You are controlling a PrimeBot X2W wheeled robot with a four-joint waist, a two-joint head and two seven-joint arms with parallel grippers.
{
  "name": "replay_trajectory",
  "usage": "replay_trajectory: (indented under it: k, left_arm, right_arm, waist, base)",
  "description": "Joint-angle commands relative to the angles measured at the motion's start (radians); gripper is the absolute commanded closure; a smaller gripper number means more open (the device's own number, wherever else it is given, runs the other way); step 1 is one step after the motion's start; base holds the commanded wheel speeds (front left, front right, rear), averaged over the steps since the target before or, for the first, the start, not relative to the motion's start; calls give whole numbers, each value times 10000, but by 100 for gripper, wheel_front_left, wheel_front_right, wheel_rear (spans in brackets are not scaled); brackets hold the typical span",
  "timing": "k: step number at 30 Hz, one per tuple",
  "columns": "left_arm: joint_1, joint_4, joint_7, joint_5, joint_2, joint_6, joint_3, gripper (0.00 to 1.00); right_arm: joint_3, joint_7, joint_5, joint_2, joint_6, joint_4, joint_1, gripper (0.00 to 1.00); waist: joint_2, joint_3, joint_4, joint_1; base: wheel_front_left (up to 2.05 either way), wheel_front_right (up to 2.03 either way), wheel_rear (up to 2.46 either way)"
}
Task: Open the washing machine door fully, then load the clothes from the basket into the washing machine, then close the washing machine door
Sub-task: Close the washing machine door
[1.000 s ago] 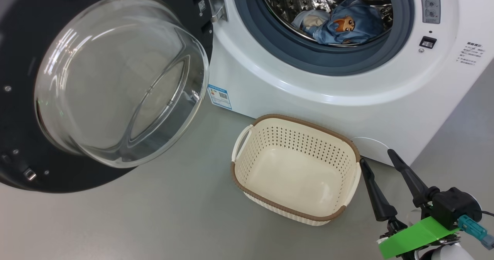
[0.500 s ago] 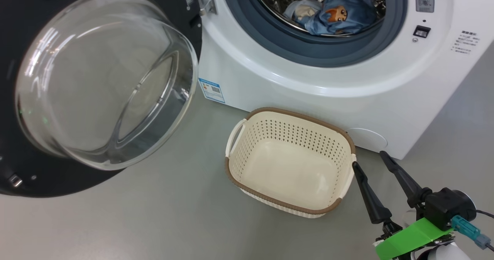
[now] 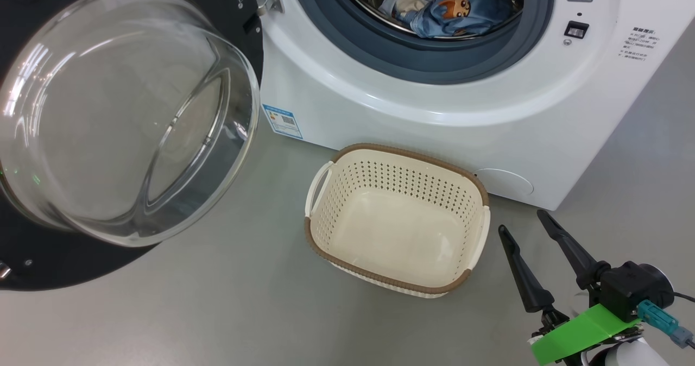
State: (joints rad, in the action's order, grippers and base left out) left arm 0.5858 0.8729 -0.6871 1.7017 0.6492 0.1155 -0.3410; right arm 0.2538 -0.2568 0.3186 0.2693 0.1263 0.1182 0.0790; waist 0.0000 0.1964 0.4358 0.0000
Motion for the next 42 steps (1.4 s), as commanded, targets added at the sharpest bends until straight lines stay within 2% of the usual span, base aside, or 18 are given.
replay_trajectory:
  k: [1, 11, 23, 32, 42]
  left_arm:
    - [327, -109, -210, -88, 792, 120, -194, 100]
    - [344, 5, -896, -285, 804, 148, 96, 100]
    - [-318, -706, -1736, -432, 518, 150, 303, 100]
    - [-1053, -1829, -2255, -531, 144, 151, 439, 100]
    - [-1989, -3694, -2948, -518, -342, 151, 610, 100]
  right_arm:
    - [168, -49, 77, 119, 44, -227, 273, 0]
    - [111, -49, 41, 83, 44, -230, 254, 0]
    - [93, -49, 51, 47, 44, -213, 225, 0]
    - [-1, -49, 54, 22, 44, -229, 95, 0]
    - [-180, -49, 79, 52, 44, -270, -107, 0]
  waist:
    - [0, -2, -5, 0]
    - [0, -37, 83, 0]
    - [0, -216, 172, 0]
    - [0, -444, 249, 0]
    - [0, -727, 296, 0]
  base:
    - [0, 0, 0]
    - [0, 0, 0]
    - [0, 0, 0]
    - [0, 0, 0]
    - [0, 0, 0]
